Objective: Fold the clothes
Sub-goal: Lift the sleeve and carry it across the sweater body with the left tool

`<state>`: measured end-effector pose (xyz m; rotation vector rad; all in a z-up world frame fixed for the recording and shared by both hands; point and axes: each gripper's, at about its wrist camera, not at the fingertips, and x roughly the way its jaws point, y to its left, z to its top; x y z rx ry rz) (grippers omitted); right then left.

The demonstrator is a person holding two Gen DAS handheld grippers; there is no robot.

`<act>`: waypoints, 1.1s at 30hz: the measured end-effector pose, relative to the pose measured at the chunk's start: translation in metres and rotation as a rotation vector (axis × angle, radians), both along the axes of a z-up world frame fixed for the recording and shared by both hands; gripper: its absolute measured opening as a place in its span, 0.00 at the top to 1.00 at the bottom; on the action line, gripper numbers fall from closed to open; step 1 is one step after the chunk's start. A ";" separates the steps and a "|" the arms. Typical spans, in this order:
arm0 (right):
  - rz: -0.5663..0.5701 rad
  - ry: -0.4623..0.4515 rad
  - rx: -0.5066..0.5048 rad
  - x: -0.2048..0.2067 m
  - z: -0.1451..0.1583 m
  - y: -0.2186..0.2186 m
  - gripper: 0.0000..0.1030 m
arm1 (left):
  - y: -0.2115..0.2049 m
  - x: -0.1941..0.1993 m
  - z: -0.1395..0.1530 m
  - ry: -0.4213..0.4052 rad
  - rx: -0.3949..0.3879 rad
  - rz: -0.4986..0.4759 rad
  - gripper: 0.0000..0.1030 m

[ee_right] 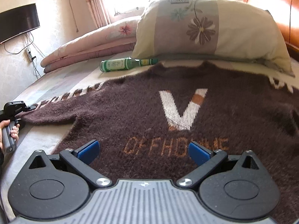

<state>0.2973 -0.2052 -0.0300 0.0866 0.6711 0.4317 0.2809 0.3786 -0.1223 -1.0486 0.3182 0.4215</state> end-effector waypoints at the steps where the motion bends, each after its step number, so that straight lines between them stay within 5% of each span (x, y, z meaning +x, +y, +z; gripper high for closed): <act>1: 0.007 -0.002 -0.006 0.000 0.000 0.001 0.00 | 0.000 0.001 -0.001 -0.001 -0.005 0.002 0.88; 7: 0.018 0.014 -0.007 0.000 -0.001 0.004 0.00 | 0.002 0.013 0.009 0.066 -0.027 0.009 0.89; 14: 0.020 -0.003 0.012 -0.004 0.006 0.001 0.00 | -0.010 0.038 0.046 0.169 0.105 -0.056 0.92; 33: 0.029 -0.016 0.032 -0.024 0.023 -0.012 0.00 | -0.103 0.062 0.167 0.063 0.290 -0.293 0.92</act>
